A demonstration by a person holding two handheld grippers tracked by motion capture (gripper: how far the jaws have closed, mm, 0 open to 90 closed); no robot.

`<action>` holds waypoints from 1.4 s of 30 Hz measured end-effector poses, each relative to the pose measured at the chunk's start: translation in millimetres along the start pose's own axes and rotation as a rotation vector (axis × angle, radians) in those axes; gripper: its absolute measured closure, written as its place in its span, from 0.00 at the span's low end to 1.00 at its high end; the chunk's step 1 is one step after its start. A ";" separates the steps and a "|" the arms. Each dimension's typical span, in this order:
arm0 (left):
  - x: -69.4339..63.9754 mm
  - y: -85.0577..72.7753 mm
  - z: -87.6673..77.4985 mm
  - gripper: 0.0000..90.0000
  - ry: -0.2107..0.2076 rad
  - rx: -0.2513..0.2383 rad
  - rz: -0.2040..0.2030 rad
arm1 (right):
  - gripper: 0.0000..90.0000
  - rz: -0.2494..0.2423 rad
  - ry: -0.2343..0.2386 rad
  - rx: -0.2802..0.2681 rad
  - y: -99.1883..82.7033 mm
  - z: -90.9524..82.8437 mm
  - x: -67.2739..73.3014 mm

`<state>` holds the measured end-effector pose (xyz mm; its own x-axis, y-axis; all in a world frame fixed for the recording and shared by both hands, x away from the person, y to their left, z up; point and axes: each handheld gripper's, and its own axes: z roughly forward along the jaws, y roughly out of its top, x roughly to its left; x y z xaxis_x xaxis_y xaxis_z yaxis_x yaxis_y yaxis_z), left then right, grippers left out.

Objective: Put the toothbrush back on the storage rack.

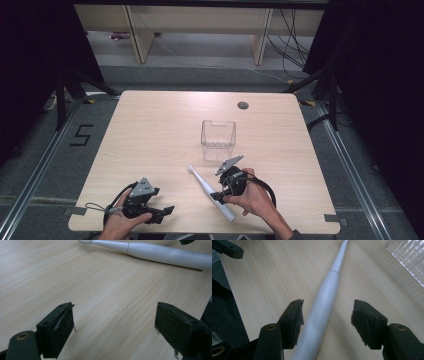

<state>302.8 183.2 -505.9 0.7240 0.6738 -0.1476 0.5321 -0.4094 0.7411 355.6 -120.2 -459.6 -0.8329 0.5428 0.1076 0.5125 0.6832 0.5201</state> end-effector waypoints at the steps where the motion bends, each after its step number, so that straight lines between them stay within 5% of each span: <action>1: 0.0 0.0 0.1 0.17 0.000 0.001 0.000 | 0.47 -0.018 -0.002 0.002 1.7 2.6 -0.4; 15: -0.2 -0.3 -0.1 0.17 -0.004 -0.001 0.003 | 0.51 -0.046 0.004 0.064 16.6 24.8 0.7; 42: -1.4 -0.1 0.1 0.17 -0.014 -0.013 -0.007 | 0.63 -0.080 0.012 0.142 21.3 39.5 -1.1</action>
<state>301.7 182.3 -505.9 0.7268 0.6675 -0.1619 0.5310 -0.3967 0.7488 375.7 -86.9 -482.1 -0.8744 0.4785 0.0811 0.4679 0.7869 0.4023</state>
